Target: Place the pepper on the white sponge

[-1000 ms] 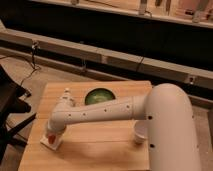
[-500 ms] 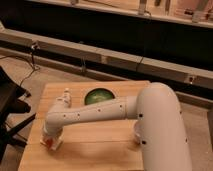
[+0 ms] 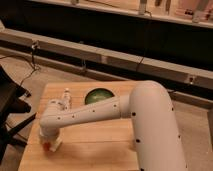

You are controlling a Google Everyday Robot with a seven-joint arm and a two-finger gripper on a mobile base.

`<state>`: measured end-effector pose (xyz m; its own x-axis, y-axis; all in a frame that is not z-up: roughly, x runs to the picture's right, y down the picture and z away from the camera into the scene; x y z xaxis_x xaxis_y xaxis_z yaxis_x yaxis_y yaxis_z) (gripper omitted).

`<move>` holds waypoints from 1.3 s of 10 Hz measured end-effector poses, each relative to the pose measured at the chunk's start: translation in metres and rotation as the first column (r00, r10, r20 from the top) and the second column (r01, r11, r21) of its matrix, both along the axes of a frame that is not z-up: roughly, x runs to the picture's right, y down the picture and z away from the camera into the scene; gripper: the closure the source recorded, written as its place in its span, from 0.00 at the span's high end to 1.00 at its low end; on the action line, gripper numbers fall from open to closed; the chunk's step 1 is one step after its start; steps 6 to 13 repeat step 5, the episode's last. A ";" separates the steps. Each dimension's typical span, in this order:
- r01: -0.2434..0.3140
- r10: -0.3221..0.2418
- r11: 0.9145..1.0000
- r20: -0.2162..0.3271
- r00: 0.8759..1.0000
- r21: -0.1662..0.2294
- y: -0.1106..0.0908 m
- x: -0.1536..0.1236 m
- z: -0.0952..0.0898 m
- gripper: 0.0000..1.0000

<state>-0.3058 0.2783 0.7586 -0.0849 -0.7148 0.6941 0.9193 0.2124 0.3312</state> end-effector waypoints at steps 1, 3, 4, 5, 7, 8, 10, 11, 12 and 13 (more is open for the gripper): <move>-0.005 0.005 1.000 -0.005 1.000 -0.004 0.001 0.000 -0.001 0.78; -0.021 0.021 1.000 -0.005 1.000 -0.011 -0.006 0.003 0.002 0.80; -0.025 0.025 1.000 -0.006 1.000 -0.010 -0.013 0.005 0.007 0.80; -0.027 0.027 1.000 -0.003 1.000 -0.010 -0.019 0.004 0.010 0.80; -0.027 0.027 1.000 -0.003 1.000 -0.010 -0.019 0.004 0.010 0.80; -0.027 0.027 1.000 -0.003 1.000 -0.010 -0.019 0.004 0.010 0.80; -0.027 0.027 1.000 -0.003 1.000 -0.010 -0.019 0.004 0.010 0.80; -0.027 0.027 1.000 -0.003 1.000 -0.010 -0.019 0.004 0.010 0.80; -0.027 0.027 1.000 -0.003 1.000 -0.010 -0.019 0.004 0.010 0.80; -0.027 0.027 1.000 -0.003 1.000 -0.010 -0.019 0.004 0.010 0.80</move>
